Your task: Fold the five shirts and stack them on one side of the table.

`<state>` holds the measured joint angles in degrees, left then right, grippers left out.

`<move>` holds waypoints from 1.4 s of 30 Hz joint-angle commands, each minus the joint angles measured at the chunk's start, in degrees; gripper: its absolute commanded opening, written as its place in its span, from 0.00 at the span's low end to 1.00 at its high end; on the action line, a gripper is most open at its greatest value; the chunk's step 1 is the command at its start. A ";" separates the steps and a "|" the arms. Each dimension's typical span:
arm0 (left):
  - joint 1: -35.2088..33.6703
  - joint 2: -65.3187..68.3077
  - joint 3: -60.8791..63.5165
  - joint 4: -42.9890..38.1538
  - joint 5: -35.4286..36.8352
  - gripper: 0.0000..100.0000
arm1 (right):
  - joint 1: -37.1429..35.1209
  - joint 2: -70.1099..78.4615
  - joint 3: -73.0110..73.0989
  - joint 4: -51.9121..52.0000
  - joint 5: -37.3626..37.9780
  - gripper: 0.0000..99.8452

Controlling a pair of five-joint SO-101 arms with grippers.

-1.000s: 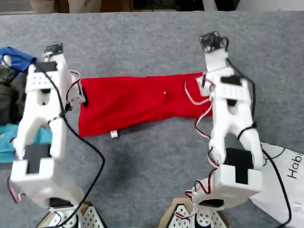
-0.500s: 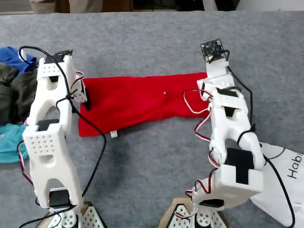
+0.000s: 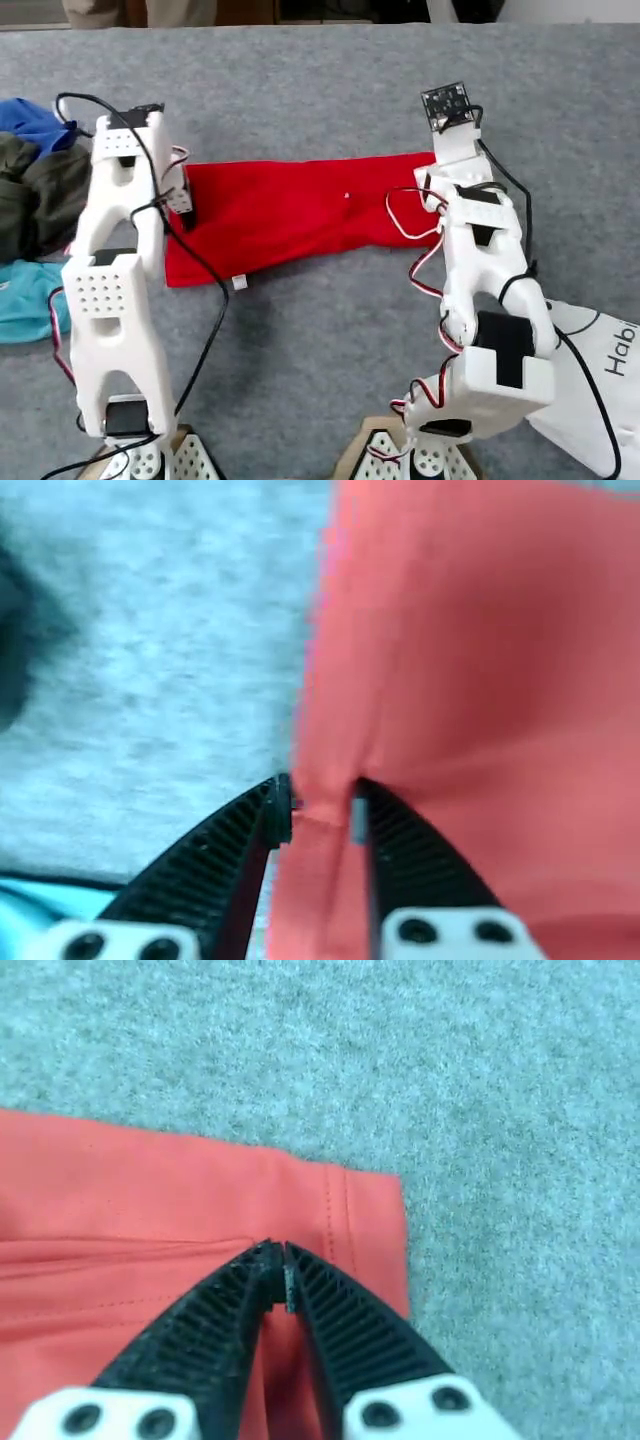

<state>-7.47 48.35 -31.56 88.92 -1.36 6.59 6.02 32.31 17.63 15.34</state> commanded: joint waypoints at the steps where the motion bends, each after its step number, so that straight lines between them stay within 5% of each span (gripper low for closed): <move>1: 0.26 1.10 0.00 0.09 1.41 0.04 | 0.92 -3.38 -0.04 -1.23 -0.53 0.01; 11: -1.41 0.48 -0.44 -1.93 1.41 0.02 | 0.92 -3.38 -0.04 -1.23 -0.53 0.01; 19: -10.02 -0.22 -19.34 7.82 0.97 0.02 | 2.24 -3.82 -0.04 -1.23 -1.49 0.01; 24: -11.87 0.04 -25.85 11.16 -2.64 0.02 | 9.01 -6.37 -0.31 -3.96 -14.86 0.01; 28: -11.34 -0.48 -26.37 11.43 -3.34 0.02 | 10.59 -4.62 -0.75 -5.10 -15.56 0.01; 34: -4.92 -4.62 -28.22 11.87 -3.34 0.02 | 10.77 -3.65 -0.75 -6.68 -15.56 0.01; 42: 15.12 -15.25 -28.48 11.87 -3.08 0.02 | 10.42 -3.47 -0.48 -8.00 -15.56 0.01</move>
<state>0.26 39.12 -57.67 100.18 -4.26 16.26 3.47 32.31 11.03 0.40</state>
